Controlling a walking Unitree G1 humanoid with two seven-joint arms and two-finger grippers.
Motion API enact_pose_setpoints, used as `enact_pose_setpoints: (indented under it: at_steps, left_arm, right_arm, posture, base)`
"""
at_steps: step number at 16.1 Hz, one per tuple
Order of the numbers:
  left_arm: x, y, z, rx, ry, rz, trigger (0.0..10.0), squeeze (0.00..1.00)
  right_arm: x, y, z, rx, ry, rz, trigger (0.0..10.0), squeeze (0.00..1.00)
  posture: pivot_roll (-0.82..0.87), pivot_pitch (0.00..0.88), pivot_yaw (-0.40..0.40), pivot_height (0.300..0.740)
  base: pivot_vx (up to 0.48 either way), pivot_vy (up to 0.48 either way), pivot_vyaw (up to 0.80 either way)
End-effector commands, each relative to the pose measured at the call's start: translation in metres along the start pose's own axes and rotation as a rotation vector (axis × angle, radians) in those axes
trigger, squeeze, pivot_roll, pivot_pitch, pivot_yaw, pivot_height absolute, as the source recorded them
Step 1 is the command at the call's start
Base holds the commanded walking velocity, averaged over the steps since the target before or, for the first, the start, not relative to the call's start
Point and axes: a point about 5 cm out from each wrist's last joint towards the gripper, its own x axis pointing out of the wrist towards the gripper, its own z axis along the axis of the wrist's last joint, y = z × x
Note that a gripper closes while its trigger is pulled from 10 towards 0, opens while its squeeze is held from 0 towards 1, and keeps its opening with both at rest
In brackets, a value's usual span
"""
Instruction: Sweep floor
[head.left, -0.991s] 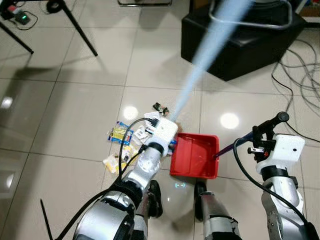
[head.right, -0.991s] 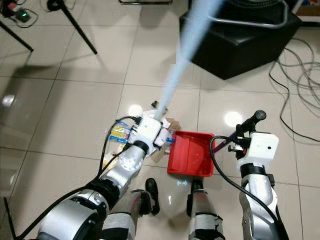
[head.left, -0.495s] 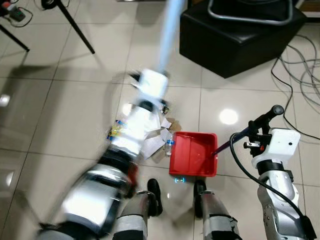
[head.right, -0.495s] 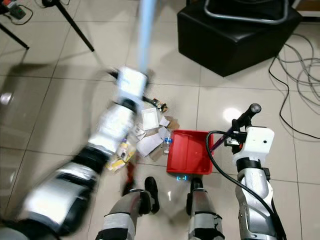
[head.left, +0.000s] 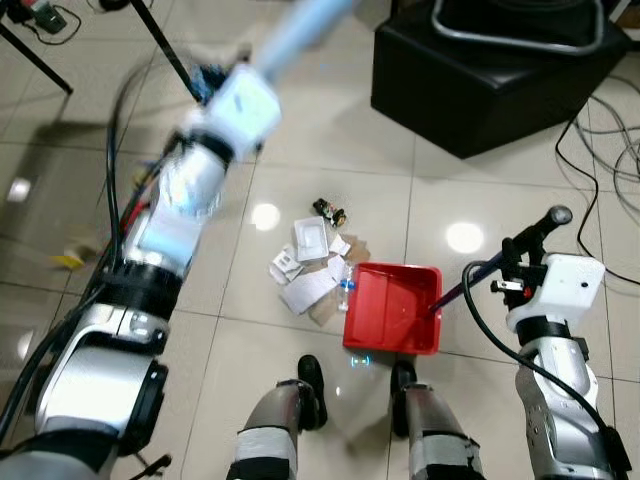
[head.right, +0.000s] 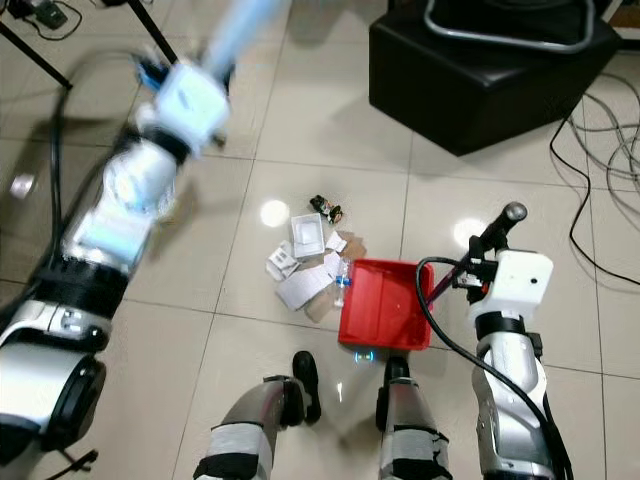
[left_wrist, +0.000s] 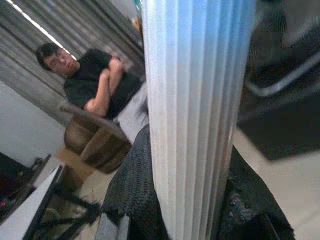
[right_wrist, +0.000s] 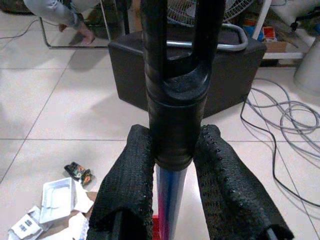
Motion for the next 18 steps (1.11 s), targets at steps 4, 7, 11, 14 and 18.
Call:
enact_pose_setpoints:
  at_steps: [4, 7, 11, 14, 18]
  left_arm:
    - [-0.005, -0.028, -0.012, -0.239, 0.04, 0.051, 10.0, 0.0]
    - [-0.022, -0.066, -0.03, -0.423, 0.148, 0.064, 10.0, 0.0]
    - [-0.018, -0.064, -0.027, -0.488, 0.146, 0.182, 10.0, 0.0]
    - [-0.01, -0.059, -0.011, -0.507, 0.064, 0.195, 10.0, 0.0]
    - [0.002, -0.048, 0.008, -0.483, -0.019, 0.231, 10.0, 0.0]
  right_arm:
    - [-0.009, 0.007, -0.02, 0.022, 0.095, 0.015, 10.0, 0.0]
    - [-0.011, 0.005, -0.021, 0.021, 0.092, 0.011, 10.0, 0.0]
    - [-0.014, 0.003, -0.02, 0.02, 0.088, 0.006, 10.0, 0.0]
    - [-0.014, 0.006, -0.021, 0.024, 0.091, 0.01, 10.0, 0.0]
    - [-0.015, 0.007, -0.021, 0.026, 0.091, 0.016, 10.0, 0.0]
  posture:
    - [-0.07, 0.41, 0.161, 0.74]
    - [-0.08, 0.417, 0.159, 0.74]
    - [-0.09, 0.424, 0.158, 0.74]
    - [-0.09, 0.424, 0.157, 0.74]
    - [-0.09, 0.427, 0.154, 0.74]
  base:
    - [0.0, 0.0, 0.0]
    - [0.0, 0.0, 0.0]
    - [0.0, 0.0, 0.0]
    - [0.0, 0.0, 0.0]
    - [0.0, 0.0, 0.0]
